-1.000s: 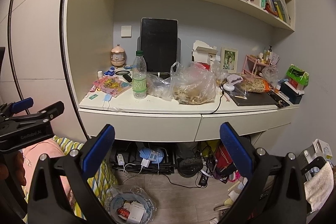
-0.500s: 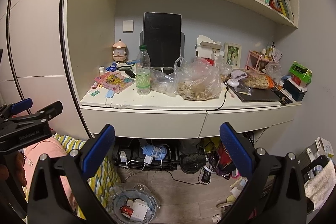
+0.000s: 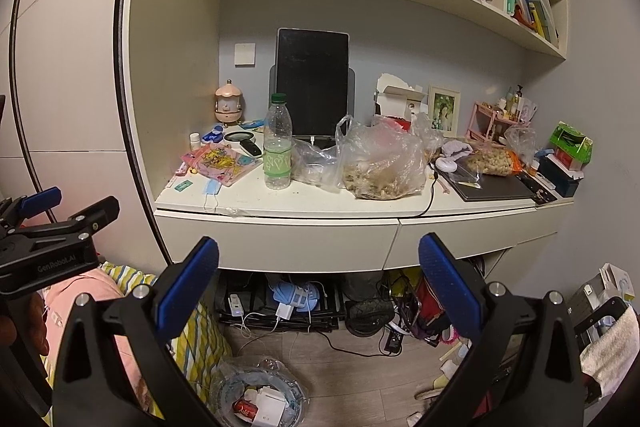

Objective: Collect trash

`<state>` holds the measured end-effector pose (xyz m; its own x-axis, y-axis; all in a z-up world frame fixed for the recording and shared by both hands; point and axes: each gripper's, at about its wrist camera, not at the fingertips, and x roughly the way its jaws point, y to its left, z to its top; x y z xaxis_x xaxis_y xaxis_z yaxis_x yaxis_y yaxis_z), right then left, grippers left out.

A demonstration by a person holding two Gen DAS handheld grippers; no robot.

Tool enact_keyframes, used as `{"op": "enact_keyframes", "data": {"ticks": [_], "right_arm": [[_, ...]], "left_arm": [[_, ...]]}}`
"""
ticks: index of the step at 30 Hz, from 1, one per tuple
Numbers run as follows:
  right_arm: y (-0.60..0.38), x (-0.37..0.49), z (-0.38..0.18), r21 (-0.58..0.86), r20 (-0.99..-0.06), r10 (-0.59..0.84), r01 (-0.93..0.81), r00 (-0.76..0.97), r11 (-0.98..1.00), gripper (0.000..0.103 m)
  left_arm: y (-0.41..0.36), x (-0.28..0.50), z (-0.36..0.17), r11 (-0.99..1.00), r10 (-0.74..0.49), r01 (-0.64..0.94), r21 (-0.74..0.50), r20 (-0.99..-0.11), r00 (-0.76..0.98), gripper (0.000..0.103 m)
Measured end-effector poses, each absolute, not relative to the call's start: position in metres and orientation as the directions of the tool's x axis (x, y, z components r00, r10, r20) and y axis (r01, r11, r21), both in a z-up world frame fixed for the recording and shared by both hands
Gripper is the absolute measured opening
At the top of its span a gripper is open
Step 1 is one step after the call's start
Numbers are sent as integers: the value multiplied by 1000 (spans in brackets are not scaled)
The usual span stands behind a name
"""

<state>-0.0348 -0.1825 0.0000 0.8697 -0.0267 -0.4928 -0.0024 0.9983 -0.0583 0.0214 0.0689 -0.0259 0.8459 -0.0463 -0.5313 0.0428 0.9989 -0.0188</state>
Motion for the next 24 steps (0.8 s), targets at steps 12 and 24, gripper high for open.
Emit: {"op": "enact_keyframes", "data": {"ticks": [12, 24], "right_arm": [[-167, -49, 1, -55, -500, -72, 51, 863, 997, 97], [-176, -44, 1, -63, -499, -95, 73, 861, 995, 97]], "left_arm": [[88, 15, -32, 996, -82, 82, -24, -551, 830, 98], [80, 27, -37, 993, -102, 116, -7, -536, 838, 98]]}}
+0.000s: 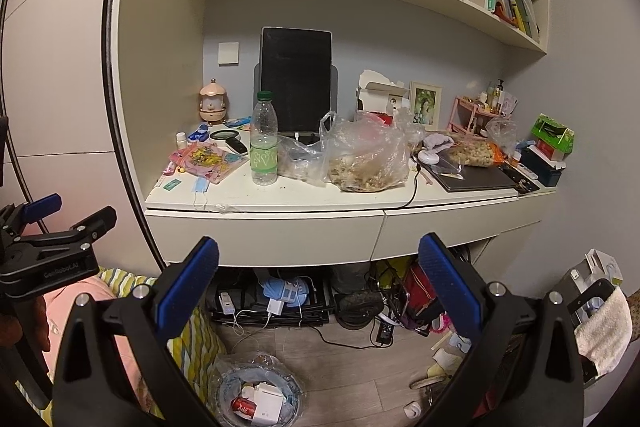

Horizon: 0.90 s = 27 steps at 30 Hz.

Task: Collect trash
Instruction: 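Move the left tool to the green-capped bottle and close on it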

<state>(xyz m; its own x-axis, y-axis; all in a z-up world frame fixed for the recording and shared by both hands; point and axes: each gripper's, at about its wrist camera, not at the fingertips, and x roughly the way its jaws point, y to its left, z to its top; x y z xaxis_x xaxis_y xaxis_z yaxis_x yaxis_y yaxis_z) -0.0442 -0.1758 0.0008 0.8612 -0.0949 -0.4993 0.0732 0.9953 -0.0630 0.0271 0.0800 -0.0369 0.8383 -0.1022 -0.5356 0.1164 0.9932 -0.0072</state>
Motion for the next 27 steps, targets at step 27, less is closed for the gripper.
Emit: {"op": "enact_keyframes", "data": {"ticks": [27], "right_arm": [[-283, 213, -22, 45, -518, 170, -171, 838, 984, 97]], "left_arm": [[-62, 269, -56, 995, -33, 80, 67, -526, 850, 98]]}}
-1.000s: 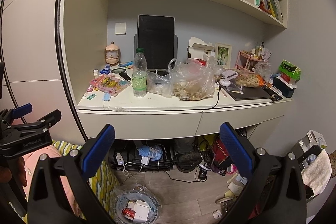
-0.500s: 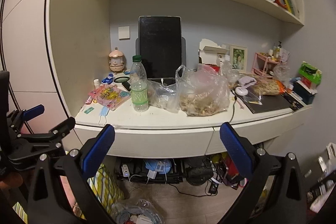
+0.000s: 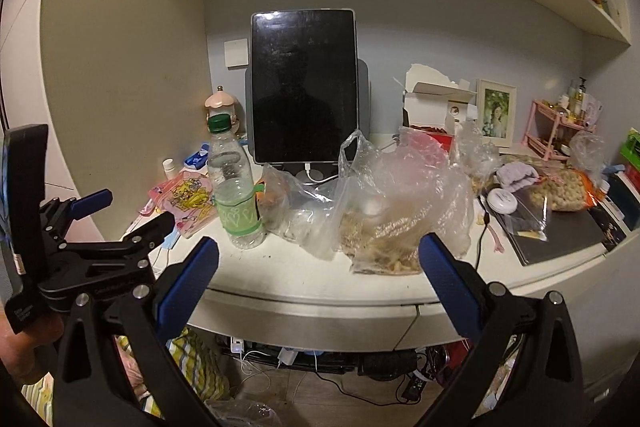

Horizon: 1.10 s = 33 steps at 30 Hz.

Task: Collect trash
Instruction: 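Move the left tool to the green-capped bottle and close on it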

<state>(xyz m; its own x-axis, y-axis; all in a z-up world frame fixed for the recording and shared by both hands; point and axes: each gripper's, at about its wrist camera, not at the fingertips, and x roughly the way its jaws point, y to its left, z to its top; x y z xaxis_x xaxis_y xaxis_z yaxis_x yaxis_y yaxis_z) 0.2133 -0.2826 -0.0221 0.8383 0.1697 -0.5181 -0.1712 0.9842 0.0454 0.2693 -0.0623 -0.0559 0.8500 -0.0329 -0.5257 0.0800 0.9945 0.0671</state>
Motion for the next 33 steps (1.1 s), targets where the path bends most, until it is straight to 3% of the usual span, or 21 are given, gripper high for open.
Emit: {"op": "enact_keyframes", "data": {"ticks": [11, 28, 33], "right_arm": [[-285, 293, -43, 57, -548, 214, -218, 809, 974, 97], [-280, 360, -82, 46, -597, 217, -236, 772, 971, 97], [-276, 371, -84, 40, -597, 216, -240, 773, 970, 97]], "left_arm": [[-74, 358, -86, 996, -26, 66, 52, -554, 832, 98], [-75, 424, -118, 995, -12, 63, 75, -547, 837, 98], [-81, 430, -126, 991, -19, 89, 101, -554, 832, 73]]}}
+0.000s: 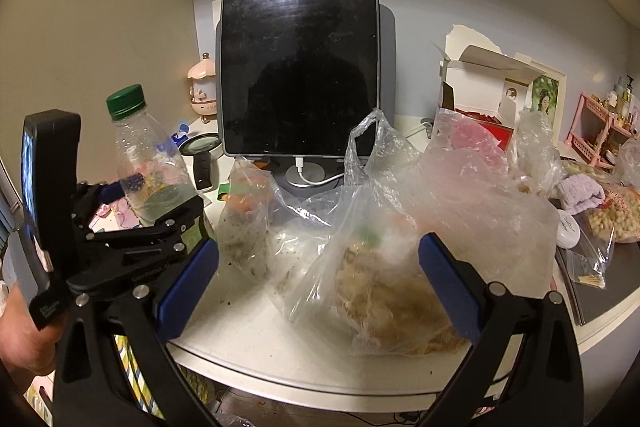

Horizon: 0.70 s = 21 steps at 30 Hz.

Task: Collect trash
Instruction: 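Move the left tool to the green-capped bottle and close on it, then carry the held bottle with the left tool down over the trash bin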

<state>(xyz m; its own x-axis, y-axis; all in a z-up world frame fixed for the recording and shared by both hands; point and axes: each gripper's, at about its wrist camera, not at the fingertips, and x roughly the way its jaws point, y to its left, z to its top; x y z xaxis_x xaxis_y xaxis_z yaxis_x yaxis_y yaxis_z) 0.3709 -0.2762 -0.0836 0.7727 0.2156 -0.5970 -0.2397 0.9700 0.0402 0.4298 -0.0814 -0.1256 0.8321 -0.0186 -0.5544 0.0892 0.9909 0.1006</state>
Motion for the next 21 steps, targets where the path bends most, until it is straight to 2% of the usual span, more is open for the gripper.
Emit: {"op": "enact_keyframes", "data": {"ticks": [3, 11, 21], "right_arm": [[-275, 373, -83, 39, -594, 216, -241, 775, 970, 97], [-278, 365, -79, 49, -585, 214, -229, 782, 972, 97], [-269, 314, -72, 71, -579, 221, -222, 785, 973, 97]], "left_arm": [[-83, 433, -128, 991, -26, 96, 96, -555, 831, 61], [-81, 419, -119, 993, -24, 80, 85, -525, 851, 61], [-60, 343, -93, 991, -54, 107, 77, -505, 862, 61]]}}
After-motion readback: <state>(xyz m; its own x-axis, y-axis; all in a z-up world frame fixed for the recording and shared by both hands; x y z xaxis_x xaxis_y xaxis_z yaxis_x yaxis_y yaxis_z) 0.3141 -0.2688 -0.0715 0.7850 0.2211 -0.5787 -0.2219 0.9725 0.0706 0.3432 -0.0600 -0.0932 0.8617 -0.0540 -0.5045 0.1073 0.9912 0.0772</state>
